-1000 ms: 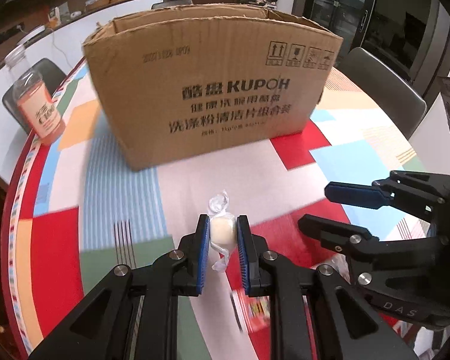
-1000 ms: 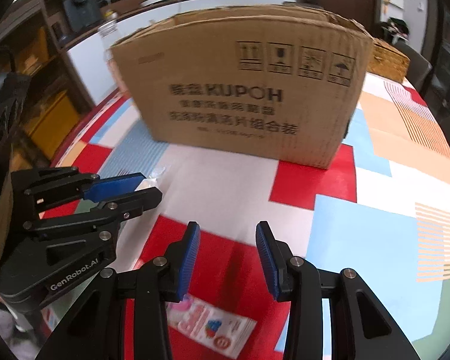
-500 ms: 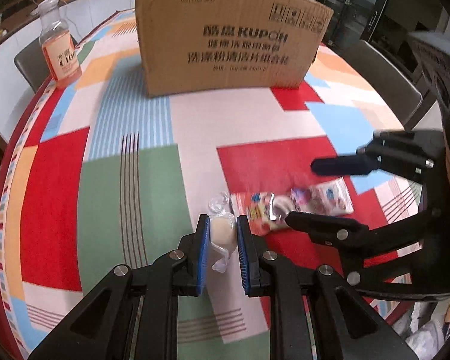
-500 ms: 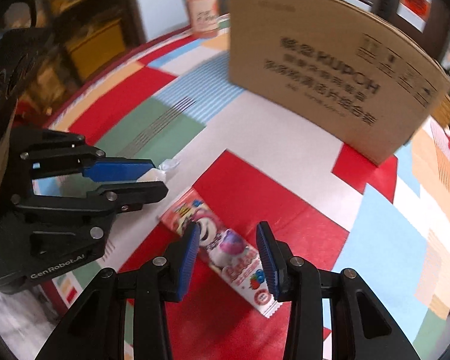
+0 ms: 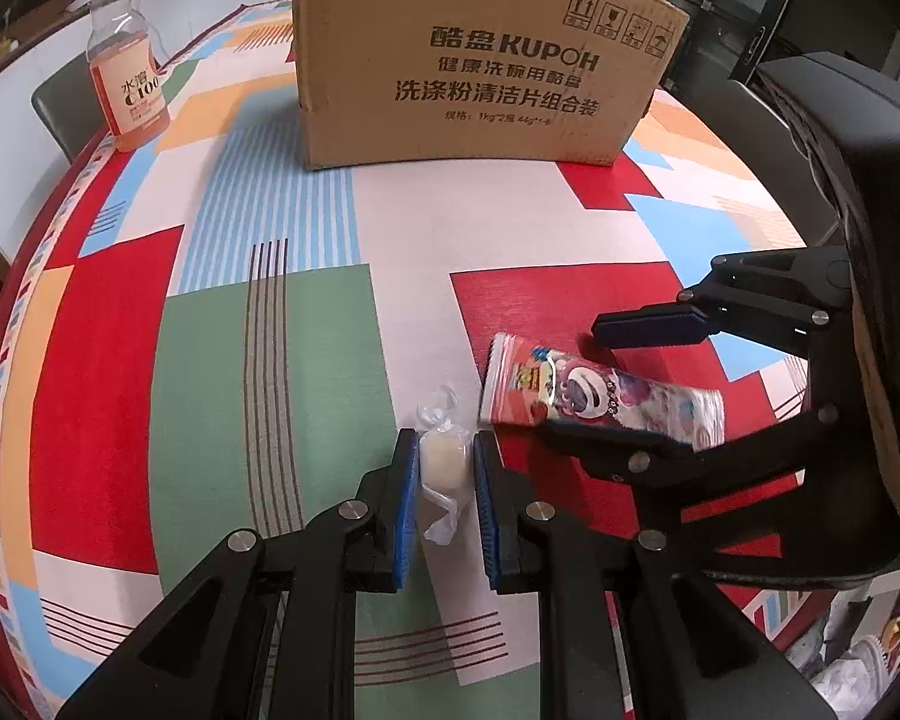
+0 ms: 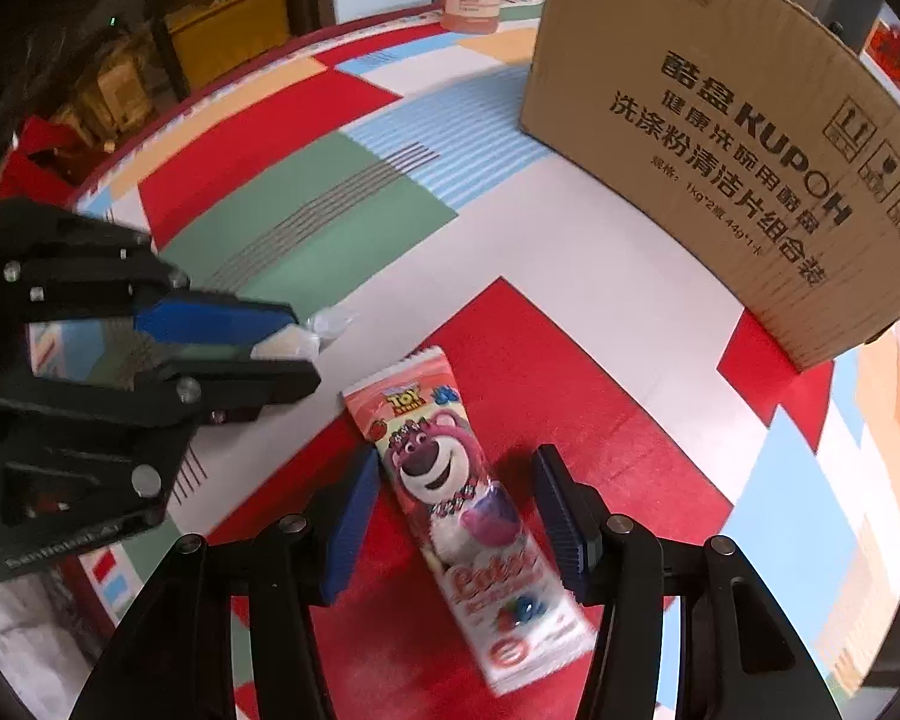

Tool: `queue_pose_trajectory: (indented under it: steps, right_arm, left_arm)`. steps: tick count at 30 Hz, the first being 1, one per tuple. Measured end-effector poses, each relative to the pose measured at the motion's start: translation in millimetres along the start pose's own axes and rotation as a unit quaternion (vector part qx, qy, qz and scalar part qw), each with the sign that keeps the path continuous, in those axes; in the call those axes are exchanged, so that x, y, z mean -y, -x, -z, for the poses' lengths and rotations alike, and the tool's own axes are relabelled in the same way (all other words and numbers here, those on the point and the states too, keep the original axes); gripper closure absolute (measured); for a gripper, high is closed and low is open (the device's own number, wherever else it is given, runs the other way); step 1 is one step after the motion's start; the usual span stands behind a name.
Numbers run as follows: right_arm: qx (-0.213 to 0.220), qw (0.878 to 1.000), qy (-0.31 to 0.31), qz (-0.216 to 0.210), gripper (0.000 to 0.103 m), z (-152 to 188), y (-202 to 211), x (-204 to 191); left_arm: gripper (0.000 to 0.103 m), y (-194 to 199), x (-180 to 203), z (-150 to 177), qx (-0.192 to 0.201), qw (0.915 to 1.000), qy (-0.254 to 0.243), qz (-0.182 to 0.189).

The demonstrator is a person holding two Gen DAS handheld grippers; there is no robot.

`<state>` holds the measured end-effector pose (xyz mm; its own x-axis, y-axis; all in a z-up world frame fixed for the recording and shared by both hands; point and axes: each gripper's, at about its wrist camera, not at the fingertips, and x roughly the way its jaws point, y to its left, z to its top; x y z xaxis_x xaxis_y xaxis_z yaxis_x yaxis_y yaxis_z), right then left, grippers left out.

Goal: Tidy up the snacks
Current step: 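Grasp white wrapped candy with left gripper while right gripper grasps pink Lotso candy bag, then carry the white candy and pink bag over the cardboard box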

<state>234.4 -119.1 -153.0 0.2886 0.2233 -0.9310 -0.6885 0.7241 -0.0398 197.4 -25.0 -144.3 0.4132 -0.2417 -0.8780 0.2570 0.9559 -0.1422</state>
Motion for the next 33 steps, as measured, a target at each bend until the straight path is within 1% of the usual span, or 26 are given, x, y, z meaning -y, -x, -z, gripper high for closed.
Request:
queue_pose_trajectory:
  steps: [1,3,4,5,6,13,17,19,27,33]
  right_arm:
    - [0.000,1.000,-0.006,-0.002,0.050,-1,-1,1]
    - [0.005,1.000,-0.021,-0.006,0.055,-1,-1,5]
    - [0.006,1.000,-0.028,-0.009,0.061,0,-1,7]
    - [0.010,0.999,-0.035,-0.014,0.069,0,0,8]
    - [0.013,0.999,-0.039,-0.012,0.070,1,1,9]
    - [0.028,0.995,-0.090,-0.014,0.071,7,4,14]
    - [0.039,0.993,-0.114,-0.007,0.071,12,10,17]
    - [0.049,0.991,-0.127,-0.004,0.071,13,15,18]
    - [0.094,0.981,-0.164,0.035,0.071,13,43,29]
    - [0.132,0.971,-0.196,0.043,0.071,6,64,39]
  left_arm:
    - [0.084,-1,0,0,0.000,1.0000,0.000,-0.001]
    - [0.084,-2,-1,-1,-0.001,1.0000,0.000,-0.001]
    - [0.084,-3,-1,-1,0.000,1.0000,0.001,-0.002]
    - [0.084,-3,-1,-1,0.000,1.0000,0.001,-0.002]
    - [0.084,-3,-1,-2,0.000,1.0000,0.001,-0.002]
    - [0.084,4,0,-5,0.014,0.9999,-0.002,-0.005]
    - [0.084,11,2,-9,0.027,0.9996,-0.007,-0.007]
    - [0.084,15,3,-12,0.033,0.9994,-0.008,-0.006]
    - [0.084,33,4,-29,0.071,0.9973,-0.016,-0.012]
    - [0.084,53,6,-48,0.107,0.9940,-0.019,-0.012]
